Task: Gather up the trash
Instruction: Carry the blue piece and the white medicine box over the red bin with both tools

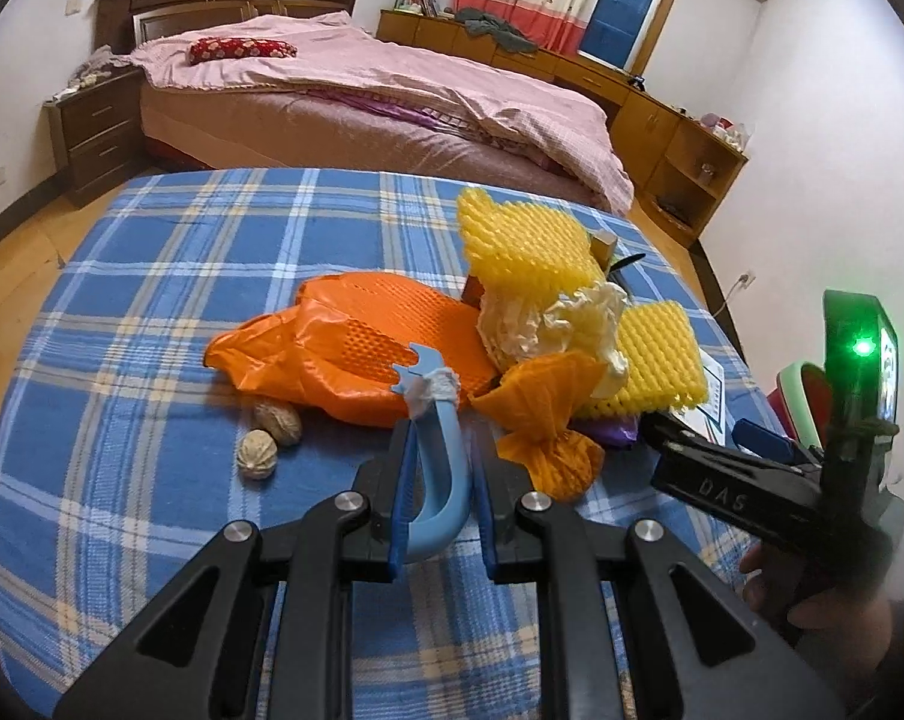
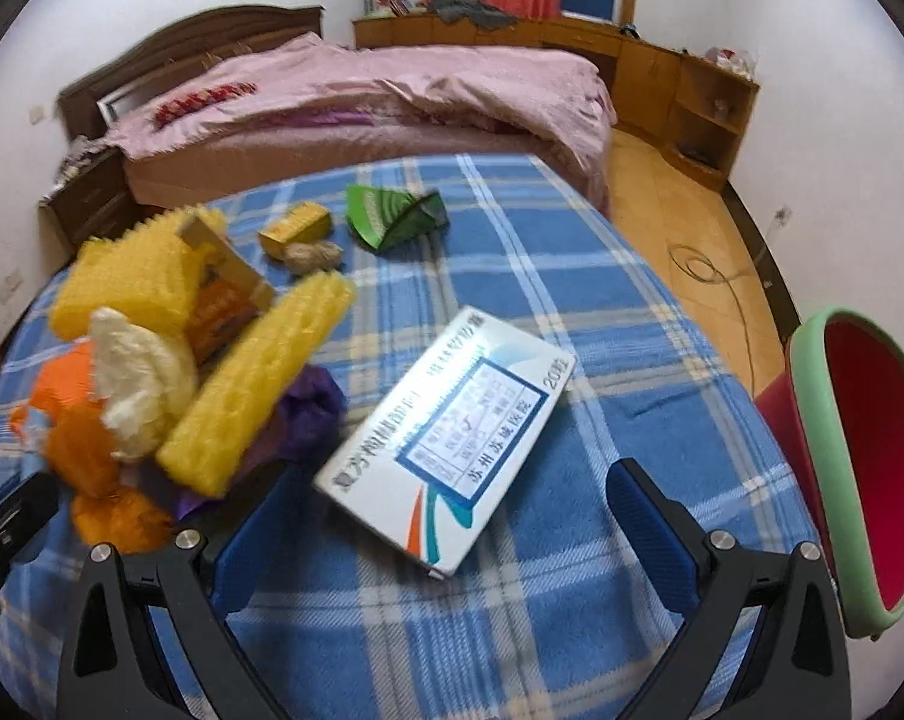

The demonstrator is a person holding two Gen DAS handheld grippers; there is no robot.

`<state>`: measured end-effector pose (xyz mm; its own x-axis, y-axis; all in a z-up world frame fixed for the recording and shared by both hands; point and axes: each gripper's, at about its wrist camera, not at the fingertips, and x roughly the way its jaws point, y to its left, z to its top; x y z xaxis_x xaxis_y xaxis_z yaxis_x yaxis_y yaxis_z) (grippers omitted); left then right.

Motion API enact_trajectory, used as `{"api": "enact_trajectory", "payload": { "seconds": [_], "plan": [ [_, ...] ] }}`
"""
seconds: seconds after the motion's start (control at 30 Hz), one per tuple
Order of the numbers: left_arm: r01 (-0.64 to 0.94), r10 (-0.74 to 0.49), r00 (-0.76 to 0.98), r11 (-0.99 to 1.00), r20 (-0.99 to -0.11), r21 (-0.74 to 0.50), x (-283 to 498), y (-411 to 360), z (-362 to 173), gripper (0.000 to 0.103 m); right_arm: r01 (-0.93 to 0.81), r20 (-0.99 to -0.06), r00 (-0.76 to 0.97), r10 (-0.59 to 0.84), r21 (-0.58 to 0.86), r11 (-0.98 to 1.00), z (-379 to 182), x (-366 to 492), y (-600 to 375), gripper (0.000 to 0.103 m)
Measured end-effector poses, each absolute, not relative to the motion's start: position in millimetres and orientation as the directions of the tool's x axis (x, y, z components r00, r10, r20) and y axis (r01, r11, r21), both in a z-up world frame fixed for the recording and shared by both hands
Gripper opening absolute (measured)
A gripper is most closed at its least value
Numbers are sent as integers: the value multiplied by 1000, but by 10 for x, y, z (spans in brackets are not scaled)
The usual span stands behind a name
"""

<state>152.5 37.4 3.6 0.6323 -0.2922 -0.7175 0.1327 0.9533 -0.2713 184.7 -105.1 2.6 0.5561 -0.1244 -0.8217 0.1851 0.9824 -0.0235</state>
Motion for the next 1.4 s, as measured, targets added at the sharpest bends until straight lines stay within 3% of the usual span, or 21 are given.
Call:
{"api": "enact_trajectory", "payload": {
  "seconds": [0.13,0.2,0.4,0.7,1.4],
  "plan": [
    [150,-304,625,951,-719,-271,1517,329,26,18,212,-806,577,-137,-15,977,89,1759,-1178,75],
    [152,-298,632,953,-715,-263,1490,310,48,18,213,-798,585,-141,-16,977,111,1715,-1239,55],
    [163,-311,636,949,-706,-271,1393,226,174,18,169,-792,609,-44,76,983,170,1518,-1425,55],
    [226,-348,634,937,-691,-264,1230,-141,405,18,149,-742,670,-16,113,982,468,1016,-1673,55],
    [425,-463,568,873,-681,-239,1162,-1350,704,18,292,-667,735,-124,146,945,849,283,-2766,55]
  ]
}}
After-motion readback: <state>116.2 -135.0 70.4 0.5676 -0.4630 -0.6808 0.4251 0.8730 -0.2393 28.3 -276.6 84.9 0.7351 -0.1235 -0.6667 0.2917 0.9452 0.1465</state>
